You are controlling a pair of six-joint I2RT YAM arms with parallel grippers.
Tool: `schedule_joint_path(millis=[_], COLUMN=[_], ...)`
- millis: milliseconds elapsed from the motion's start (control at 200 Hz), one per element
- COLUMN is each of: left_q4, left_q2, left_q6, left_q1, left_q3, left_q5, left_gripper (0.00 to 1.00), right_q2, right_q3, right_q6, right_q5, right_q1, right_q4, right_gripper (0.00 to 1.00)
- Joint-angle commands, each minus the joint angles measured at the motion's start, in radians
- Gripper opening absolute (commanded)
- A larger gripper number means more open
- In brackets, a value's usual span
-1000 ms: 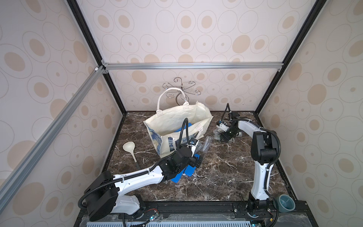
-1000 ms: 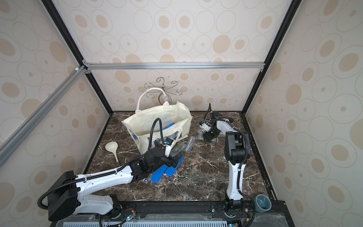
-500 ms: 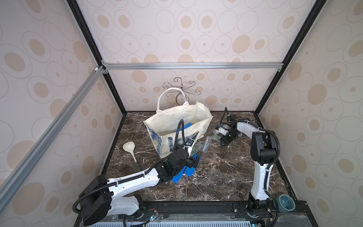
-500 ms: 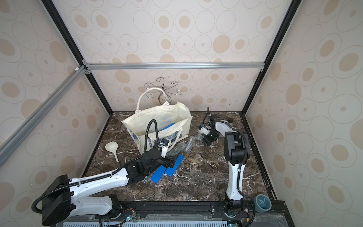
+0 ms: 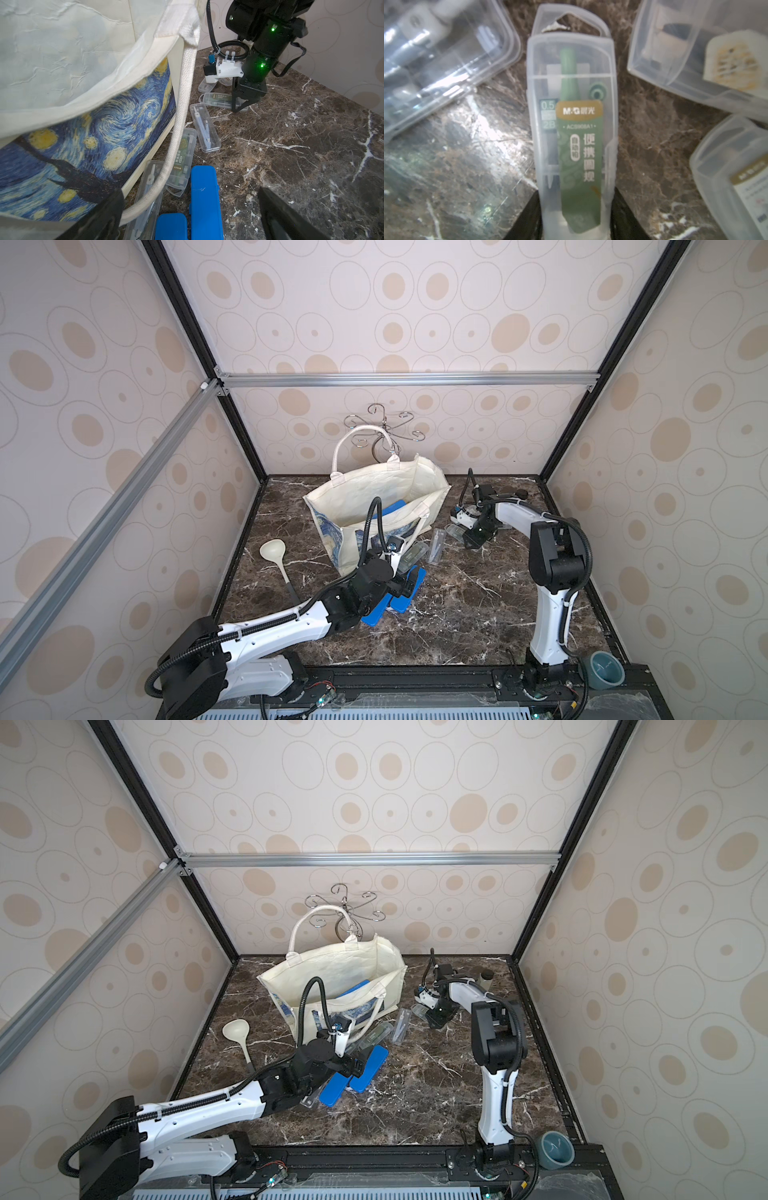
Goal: Put the compass set into the canvas bag
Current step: Pick up the compass set at the center of the board, then place the compass set in the canvas bag.
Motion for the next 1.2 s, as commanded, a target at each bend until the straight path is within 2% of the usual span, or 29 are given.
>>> schedule_joint_path(millis=[0, 310, 530, 805, 1015, 1196], left_q4=[0.029, 0.026, 0.038, 0.041, 0.047, 0.054], left_q2=[-0.036, -0.083, -0.128, -0.174, -0.166, -0.154], left_q6=[0.002, 0.01, 0.003, -0.003, 0.008, 0.008], left_q1=[-0.004, -0.003, -0.003, 0.0, 0.003, 0.006], left_q3=[-0.005, -0.023, -0.053, -0.081, -0.071, -0.066], left_q5=[-0.031, -0.061, -0.11, -0.119, -0.113, -0.102], left_gripper=[1.0, 1.0, 1.0, 1.0, 1.0, 1.0], right_q2=[-0.015, -0.161, -0.286, -0.454, -0.598, -0.643], right_q3=[-0.049, -0.117, -0.112, -0.076, -0.038, 0.039], right_q6=[0.005, 0.085, 0.212, 0.333, 0.349, 0.329], right_q5=[0.016, 0.002, -0.014, -0.001, -0.086, -0.127], right_q1=[0.004, 0.0, -0.001, -0.001, 0.007, 0.067], right_q4=[0.006, 0.081, 0.08, 0.029, 0.031, 0.017], right_gripper=[0.41, 0.4, 0.4, 0.4, 0.4, 0.4])
